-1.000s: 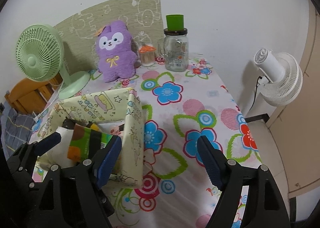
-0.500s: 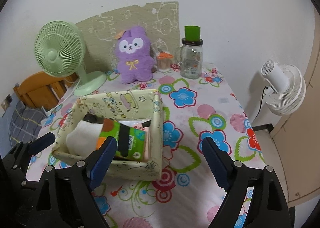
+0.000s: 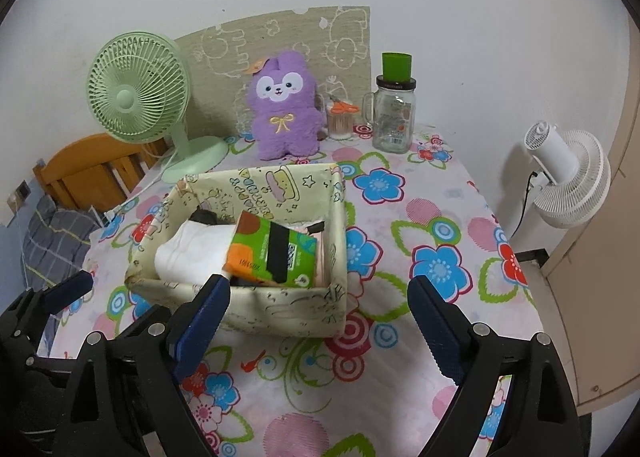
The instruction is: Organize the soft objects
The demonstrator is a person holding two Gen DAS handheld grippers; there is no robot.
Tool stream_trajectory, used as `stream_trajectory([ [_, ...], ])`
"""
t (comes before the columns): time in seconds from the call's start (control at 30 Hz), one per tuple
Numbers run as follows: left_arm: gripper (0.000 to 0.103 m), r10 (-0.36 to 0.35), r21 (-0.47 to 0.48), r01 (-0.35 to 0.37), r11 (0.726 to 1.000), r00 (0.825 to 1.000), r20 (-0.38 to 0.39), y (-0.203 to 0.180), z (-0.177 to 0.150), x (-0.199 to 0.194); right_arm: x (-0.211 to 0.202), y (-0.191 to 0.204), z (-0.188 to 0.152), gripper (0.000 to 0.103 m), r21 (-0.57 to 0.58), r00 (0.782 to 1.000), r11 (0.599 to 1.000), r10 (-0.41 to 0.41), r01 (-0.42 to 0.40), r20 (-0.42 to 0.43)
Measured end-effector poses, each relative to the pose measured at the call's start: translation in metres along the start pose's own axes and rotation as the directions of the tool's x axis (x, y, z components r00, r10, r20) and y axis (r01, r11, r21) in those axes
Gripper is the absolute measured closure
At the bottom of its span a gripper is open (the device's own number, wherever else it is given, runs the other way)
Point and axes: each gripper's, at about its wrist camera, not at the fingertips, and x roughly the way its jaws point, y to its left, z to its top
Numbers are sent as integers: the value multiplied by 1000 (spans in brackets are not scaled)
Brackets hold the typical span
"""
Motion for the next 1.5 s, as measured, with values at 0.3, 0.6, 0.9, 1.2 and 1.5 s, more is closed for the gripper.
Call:
stream_trajectory([
  [0.3, 0, -12, -36, 13, 999, 1000, 28, 14, -16, -25, -23, 5, -14, 11, -23, 999, 1000, -21, 22, 33],
  [0.6, 0, -14, -54, 16, 998, 999, 49, 21, -27, -49, -49, 7, -27, 11, -16, 998, 1000, -12, 13, 62],
  [0.9, 0, -16, -29, 19, 999, 994, 107, 15, -30, -80, -78, 7, -36, 11, -11, 995, 1000, -6, 7, 104],
  [1.2, 0, 8, 5, -9, 1000, 986, 164, 5, -33, -105, -109, 11, -45, 11, -39, 985, 998, -44, 51, 166],
  [1.5, 0, 15, 24, -20, 1000, 977, 211, -4, -39, -131, -128, 10, -51, 11, -38, 981, 998, -51, 59, 186],
])
